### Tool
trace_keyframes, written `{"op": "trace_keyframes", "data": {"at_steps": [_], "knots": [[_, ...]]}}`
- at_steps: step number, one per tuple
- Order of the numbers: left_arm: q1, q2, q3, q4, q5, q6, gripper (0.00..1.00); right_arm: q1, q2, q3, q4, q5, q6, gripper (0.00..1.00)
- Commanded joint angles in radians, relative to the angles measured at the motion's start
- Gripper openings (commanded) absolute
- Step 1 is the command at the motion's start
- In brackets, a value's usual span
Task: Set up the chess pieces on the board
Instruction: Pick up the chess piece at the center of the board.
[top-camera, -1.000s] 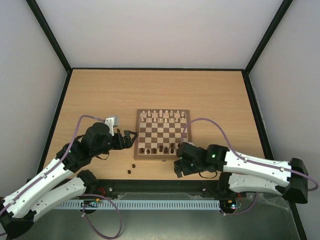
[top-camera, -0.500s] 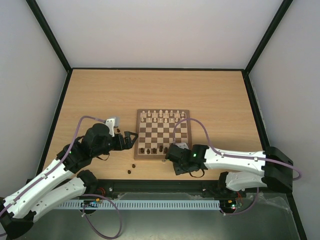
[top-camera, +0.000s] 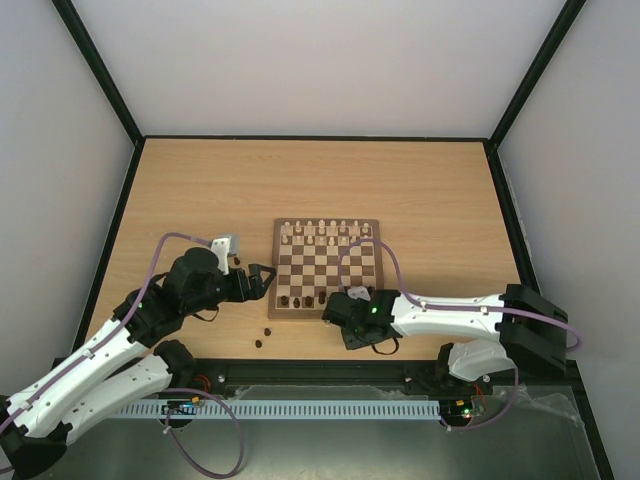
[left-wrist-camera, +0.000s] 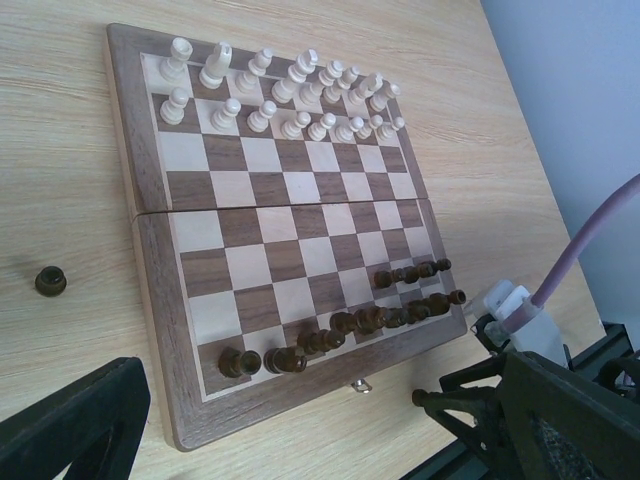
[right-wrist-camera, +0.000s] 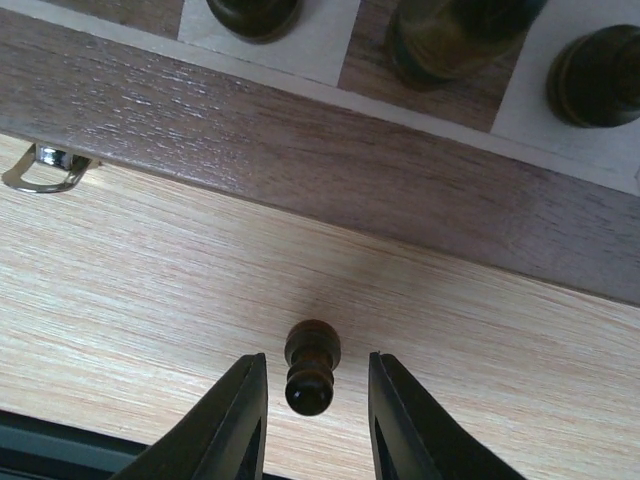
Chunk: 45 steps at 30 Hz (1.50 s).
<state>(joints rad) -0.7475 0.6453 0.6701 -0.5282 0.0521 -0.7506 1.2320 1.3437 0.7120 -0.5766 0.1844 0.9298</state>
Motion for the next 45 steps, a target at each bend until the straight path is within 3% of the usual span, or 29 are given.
{"op": "trace_keyframes", "data": {"at_steps": [1, 22, 45], "knots": [[0.006, -0.011, -0.015, 0.019, 0.009, 0.003, 0.99, 0.007, 0.022, 0.020, -0.013, 0.028, 0.002, 0.28], [0.005, 0.002, -0.010, 0.026, 0.009, -0.007, 0.99, 0.007, -0.001, -0.004, -0.004, 0.003, -0.008, 0.05], [0.005, 0.021, -0.008, 0.036, 0.002, -0.012, 0.99, 0.008, -0.177, 0.065, -0.134, 0.017, -0.019, 0.01]]}}
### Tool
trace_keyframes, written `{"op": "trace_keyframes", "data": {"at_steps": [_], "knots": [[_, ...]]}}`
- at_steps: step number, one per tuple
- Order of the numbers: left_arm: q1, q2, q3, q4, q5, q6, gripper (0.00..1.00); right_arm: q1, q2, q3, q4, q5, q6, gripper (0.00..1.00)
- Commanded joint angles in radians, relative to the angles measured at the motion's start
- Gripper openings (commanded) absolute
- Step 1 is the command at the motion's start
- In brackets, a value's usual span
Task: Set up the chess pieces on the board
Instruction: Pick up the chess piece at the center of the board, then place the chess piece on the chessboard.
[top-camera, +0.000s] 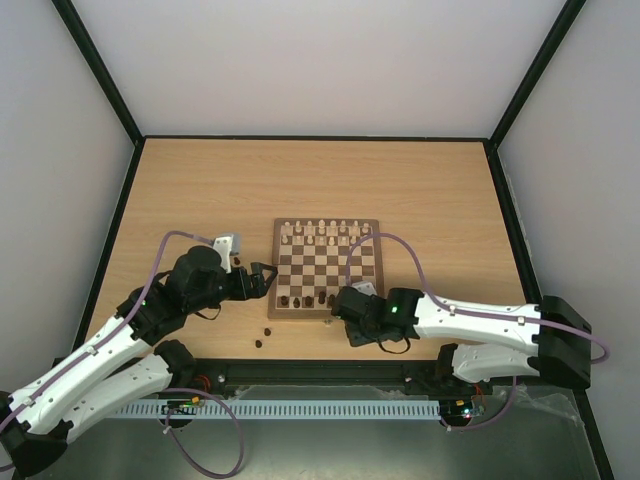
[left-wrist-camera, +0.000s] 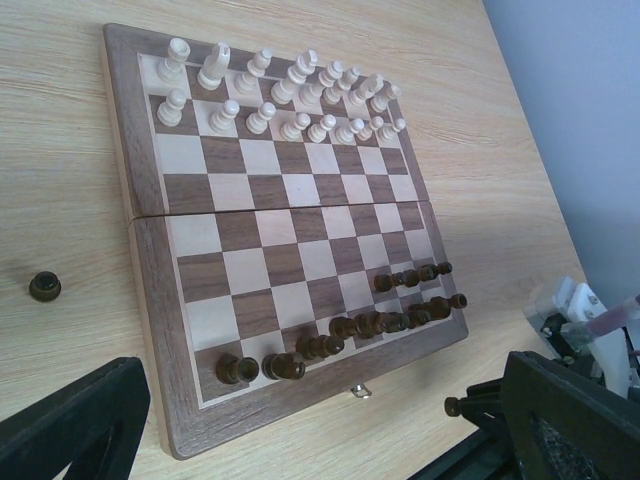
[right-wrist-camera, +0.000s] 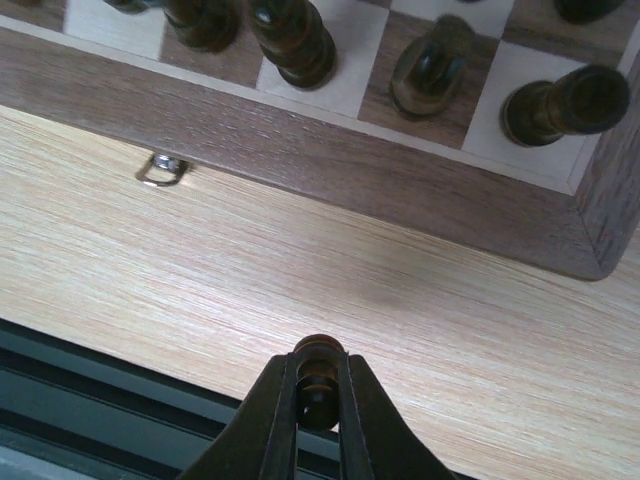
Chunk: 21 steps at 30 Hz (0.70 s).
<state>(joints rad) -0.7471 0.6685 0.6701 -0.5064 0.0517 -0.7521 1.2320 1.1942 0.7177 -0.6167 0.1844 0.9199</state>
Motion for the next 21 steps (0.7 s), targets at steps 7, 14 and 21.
{"op": "trace_keyframes", "data": {"at_steps": [7, 14, 21], "knots": [[0.005, -0.014, -0.014, 0.011, -0.003, -0.014, 0.99, -0.001, -0.002, 0.199, -0.193, 0.079, -0.058, 0.02], [0.005, -0.030, -0.028, 0.010, -0.007, -0.015, 0.99, -0.121, 0.094, 0.378, -0.241, 0.093, -0.221, 0.02], [0.005, -0.041, -0.046, 0.020, -0.003, -0.021, 0.99, -0.178, 0.266, 0.503, -0.211, 0.063, -0.337, 0.02]]}}
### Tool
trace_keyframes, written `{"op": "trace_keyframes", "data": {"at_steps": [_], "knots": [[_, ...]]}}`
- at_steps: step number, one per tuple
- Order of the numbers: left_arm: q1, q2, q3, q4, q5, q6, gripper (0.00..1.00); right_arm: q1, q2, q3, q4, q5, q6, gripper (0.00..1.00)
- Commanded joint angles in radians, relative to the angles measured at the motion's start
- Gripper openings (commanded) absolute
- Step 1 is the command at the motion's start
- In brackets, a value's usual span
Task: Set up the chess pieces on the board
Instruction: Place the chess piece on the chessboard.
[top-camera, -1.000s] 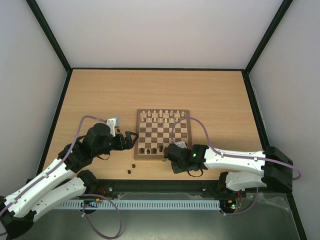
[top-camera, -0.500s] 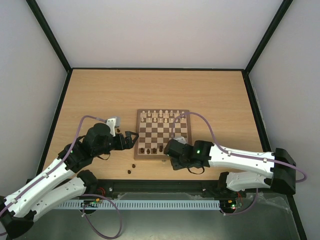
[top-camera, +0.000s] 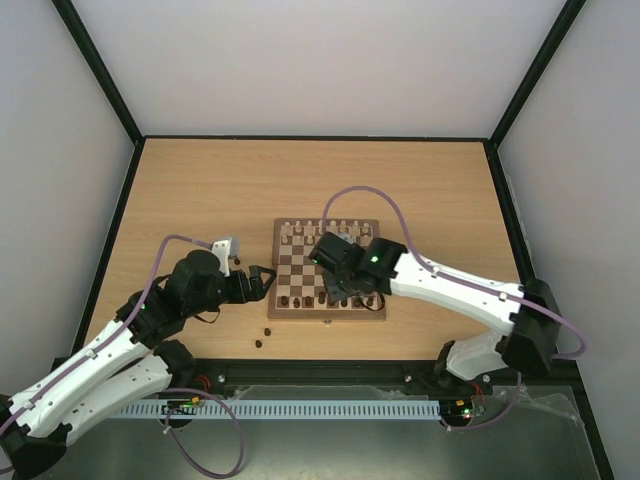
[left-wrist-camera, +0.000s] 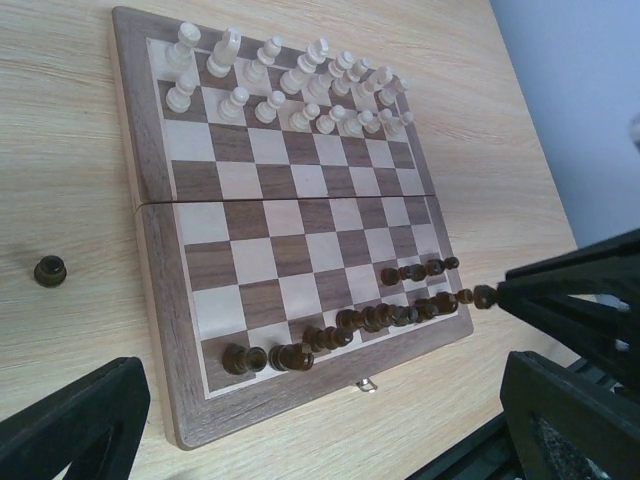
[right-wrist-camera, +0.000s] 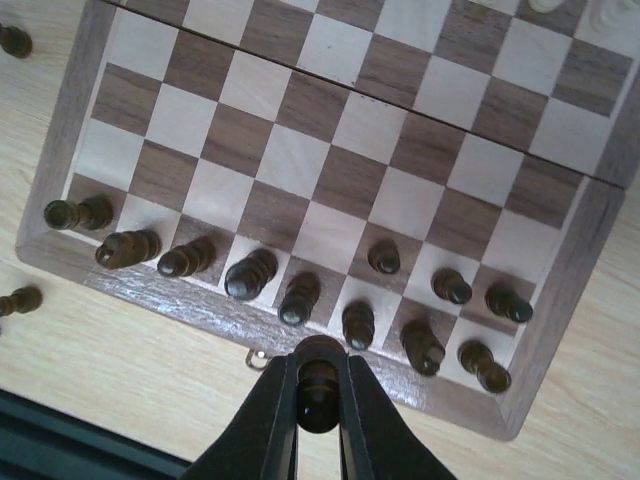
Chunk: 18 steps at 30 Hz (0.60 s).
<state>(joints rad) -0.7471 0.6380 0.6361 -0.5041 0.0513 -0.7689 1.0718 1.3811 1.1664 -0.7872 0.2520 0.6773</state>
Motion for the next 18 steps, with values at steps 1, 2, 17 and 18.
{"op": "trace_keyframes", "data": {"at_steps": [1, 2, 17, 18], "knots": [[0.005, -0.013, -0.011, 0.017, -0.004, -0.004, 0.99, -0.023, 0.098, 0.062, -0.032, -0.010, -0.103, 0.02], [0.005, -0.016, -0.010, 0.016, -0.004, -0.005, 0.99, -0.030, 0.117, 0.063, -0.022, -0.017, -0.111, 0.02], [0.005, -0.018, -0.015, 0.015, -0.005, -0.007, 0.99, -0.093, 0.267, 0.033, 0.088, -0.086, -0.170, 0.01], [0.005, -0.018, -0.015, 0.014, -0.005, -0.007, 0.99, -0.097, 0.272, 0.031, 0.091, -0.089, -0.172, 0.01]]}}
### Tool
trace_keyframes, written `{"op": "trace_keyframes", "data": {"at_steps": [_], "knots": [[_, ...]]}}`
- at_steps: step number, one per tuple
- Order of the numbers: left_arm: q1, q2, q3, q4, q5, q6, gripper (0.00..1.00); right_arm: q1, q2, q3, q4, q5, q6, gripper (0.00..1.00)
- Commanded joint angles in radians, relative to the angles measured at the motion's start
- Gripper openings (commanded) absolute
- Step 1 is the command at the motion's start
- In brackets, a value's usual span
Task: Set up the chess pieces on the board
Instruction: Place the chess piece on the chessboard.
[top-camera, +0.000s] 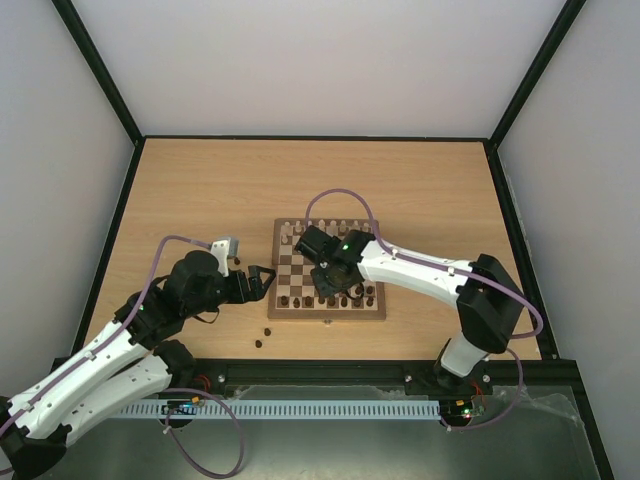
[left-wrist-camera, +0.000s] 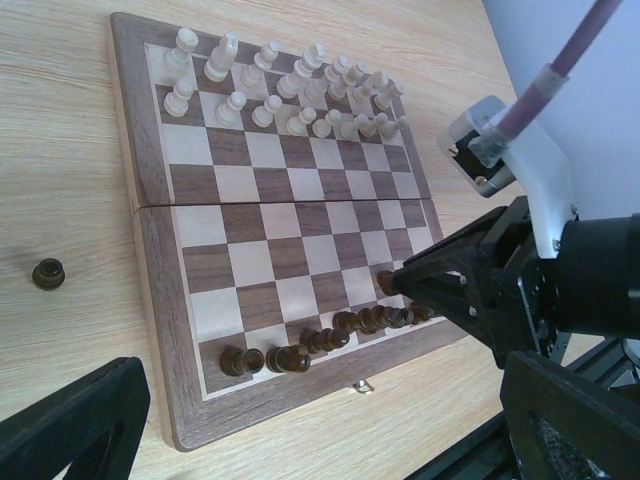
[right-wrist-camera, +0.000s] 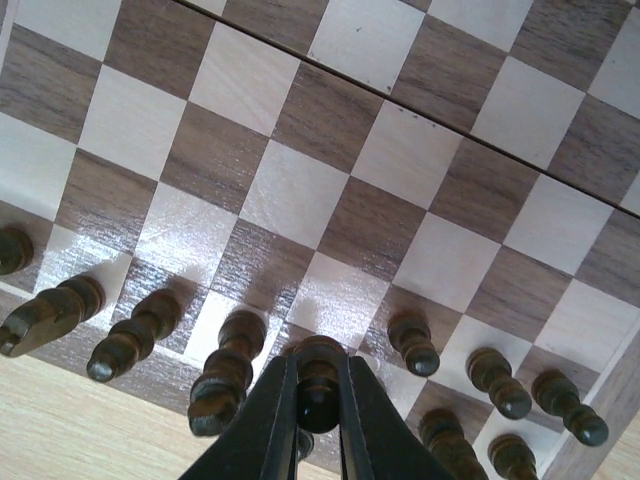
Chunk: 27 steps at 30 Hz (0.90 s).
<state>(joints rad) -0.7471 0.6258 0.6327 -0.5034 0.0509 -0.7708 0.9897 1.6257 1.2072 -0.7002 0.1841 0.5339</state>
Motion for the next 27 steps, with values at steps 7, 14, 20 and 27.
{"op": "trace_keyframes", "data": {"at_steps": [7, 14, 20, 27], "knots": [[0.005, -0.002, -0.013, 0.015, -0.009, -0.008, 0.99, -0.040, 0.052, -0.029, 0.030, -0.033, -0.047, 0.01], [0.005, 0.005, -0.013, 0.021, -0.011, -0.011, 0.99, -0.050, 0.071, -0.039, 0.046, -0.042, -0.058, 0.01], [0.005, 0.008, -0.015, 0.020, -0.013, -0.012, 0.99, -0.052, 0.093, -0.040, 0.052, -0.047, -0.064, 0.02], [0.005, 0.004, -0.016, 0.017, -0.016, -0.012, 0.99, -0.051, 0.107, -0.044, 0.053, -0.040, -0.062, 0.02]]}}
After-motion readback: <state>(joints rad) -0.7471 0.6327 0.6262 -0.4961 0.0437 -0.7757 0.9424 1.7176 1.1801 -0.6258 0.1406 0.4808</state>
